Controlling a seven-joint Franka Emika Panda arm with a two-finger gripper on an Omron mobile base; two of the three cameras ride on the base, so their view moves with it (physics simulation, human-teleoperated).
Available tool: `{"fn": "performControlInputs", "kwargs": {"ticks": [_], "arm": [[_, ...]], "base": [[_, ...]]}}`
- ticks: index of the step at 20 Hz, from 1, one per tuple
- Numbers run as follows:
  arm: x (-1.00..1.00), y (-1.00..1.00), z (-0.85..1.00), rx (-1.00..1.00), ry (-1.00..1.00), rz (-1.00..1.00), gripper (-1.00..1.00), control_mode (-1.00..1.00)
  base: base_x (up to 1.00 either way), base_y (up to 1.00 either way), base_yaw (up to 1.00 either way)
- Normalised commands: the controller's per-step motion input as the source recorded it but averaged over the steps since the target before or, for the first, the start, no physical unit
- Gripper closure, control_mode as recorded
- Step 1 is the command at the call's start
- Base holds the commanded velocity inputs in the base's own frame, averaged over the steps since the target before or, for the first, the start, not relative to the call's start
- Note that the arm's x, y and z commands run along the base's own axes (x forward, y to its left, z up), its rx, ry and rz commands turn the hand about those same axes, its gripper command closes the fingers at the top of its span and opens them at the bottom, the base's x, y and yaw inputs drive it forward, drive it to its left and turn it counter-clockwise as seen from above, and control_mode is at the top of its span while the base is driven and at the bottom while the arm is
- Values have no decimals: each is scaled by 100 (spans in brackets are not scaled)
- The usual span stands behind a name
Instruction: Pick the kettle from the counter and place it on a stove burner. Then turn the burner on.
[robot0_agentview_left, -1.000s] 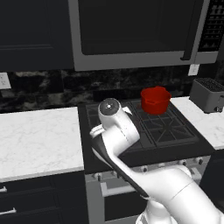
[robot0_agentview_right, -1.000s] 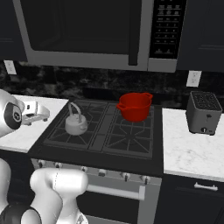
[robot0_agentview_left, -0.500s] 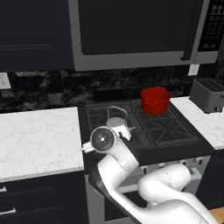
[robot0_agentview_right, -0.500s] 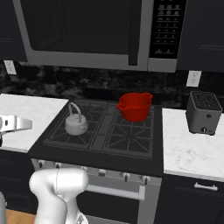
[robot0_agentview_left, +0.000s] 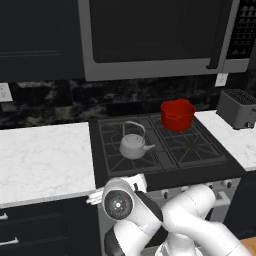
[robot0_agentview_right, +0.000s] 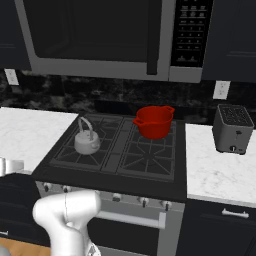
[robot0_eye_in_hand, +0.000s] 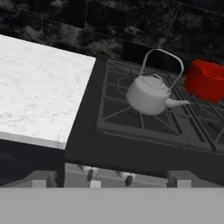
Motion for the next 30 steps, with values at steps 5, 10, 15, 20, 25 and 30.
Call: {"fn": "performControlInputs", "kwargs": {"ticks": [5, 10, 15, 20, 25, 30], "arm": [[5, 3, -46, 7, 0, 0, -100, -100], [0, 0, -66, 8, -10, 0, -100, -100], [0, 0, -52, 2, -6, 0, -100, -100], [0, 0, -32, 0, -10, 0, -100, -100], [0, 0, -25, 0, -7, 0, -100, -100], [0, 0, -15, 0, -6, 0, -100, -100]], "base": [[0, 0, 0], [0, 0, 0], [0, 0, 0], [0, 0, 0], [0, 0, 0], [0, 0, 0]]}}
